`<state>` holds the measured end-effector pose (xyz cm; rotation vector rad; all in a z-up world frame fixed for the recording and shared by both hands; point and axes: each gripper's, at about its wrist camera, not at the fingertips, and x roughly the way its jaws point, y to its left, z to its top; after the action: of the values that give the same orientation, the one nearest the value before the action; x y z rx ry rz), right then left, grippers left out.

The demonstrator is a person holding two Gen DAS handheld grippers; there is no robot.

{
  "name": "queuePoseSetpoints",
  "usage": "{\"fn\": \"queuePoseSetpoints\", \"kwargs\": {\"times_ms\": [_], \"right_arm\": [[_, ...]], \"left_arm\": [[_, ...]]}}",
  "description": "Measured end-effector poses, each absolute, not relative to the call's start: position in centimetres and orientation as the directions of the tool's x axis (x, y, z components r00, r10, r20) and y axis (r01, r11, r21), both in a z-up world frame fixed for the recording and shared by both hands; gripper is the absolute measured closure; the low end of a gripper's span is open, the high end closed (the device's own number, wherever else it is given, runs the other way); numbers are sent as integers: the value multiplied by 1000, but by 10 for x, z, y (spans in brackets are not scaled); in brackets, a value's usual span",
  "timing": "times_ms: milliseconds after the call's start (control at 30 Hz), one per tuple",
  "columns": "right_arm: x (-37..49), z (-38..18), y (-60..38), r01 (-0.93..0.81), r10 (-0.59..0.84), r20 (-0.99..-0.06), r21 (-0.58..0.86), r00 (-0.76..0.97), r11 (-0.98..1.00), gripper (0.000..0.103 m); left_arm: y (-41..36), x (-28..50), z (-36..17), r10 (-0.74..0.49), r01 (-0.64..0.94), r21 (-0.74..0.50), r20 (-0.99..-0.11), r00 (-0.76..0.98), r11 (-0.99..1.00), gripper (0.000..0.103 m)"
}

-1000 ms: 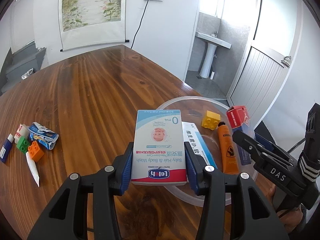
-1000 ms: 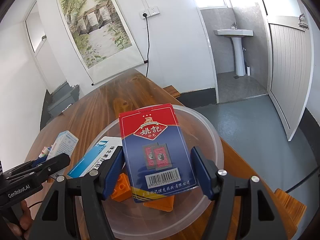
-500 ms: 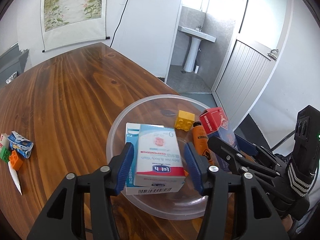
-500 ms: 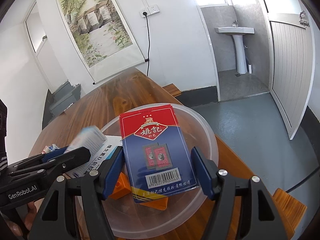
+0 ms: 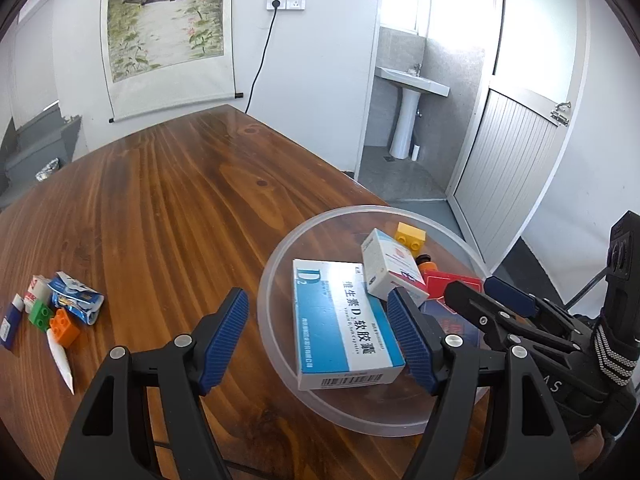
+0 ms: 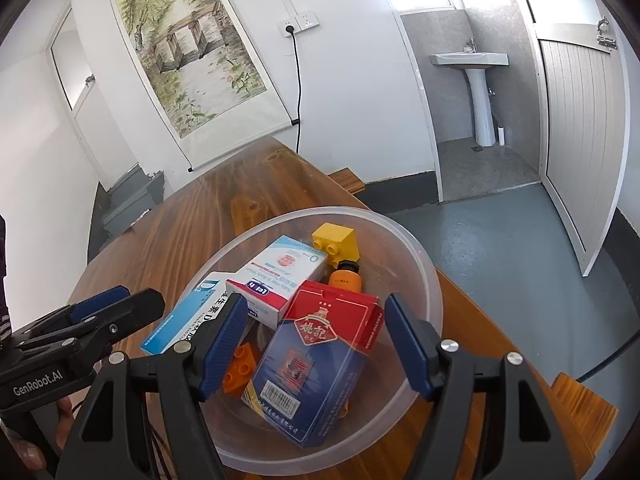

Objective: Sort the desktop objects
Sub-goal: 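Open left gripper over bowl to drop baby wash box while right gripper releases red box, then withdraw both grippers from the bowl back over the table items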

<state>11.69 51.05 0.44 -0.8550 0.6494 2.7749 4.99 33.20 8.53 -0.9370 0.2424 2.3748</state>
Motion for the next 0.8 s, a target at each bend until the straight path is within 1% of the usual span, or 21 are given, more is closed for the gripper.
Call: {"fn": "queuePoseSetpoints", "kwargs": {"times_ms": [133,233,467,800], "right_arm": [[117,6,505,-275,29,-568,353,-823,-894,28],[116,9,499,-269,28,-566,348,-824,-898,28],[113,16,482,-248,34,-557,315,-830,-916,28],[100,22,448,-187,-5,-554,290,-833,-939,28]], "left_arm": [[326,54,88,393,-543,31,-655,-645,-839,28],[321,55,88,372,-529,55,-649,-663,-847,28],[301,52,88,342,-493,58,-650,-678,-868,28],[264,42,87,292,-424,55,-646,-705,-904,28]]}}
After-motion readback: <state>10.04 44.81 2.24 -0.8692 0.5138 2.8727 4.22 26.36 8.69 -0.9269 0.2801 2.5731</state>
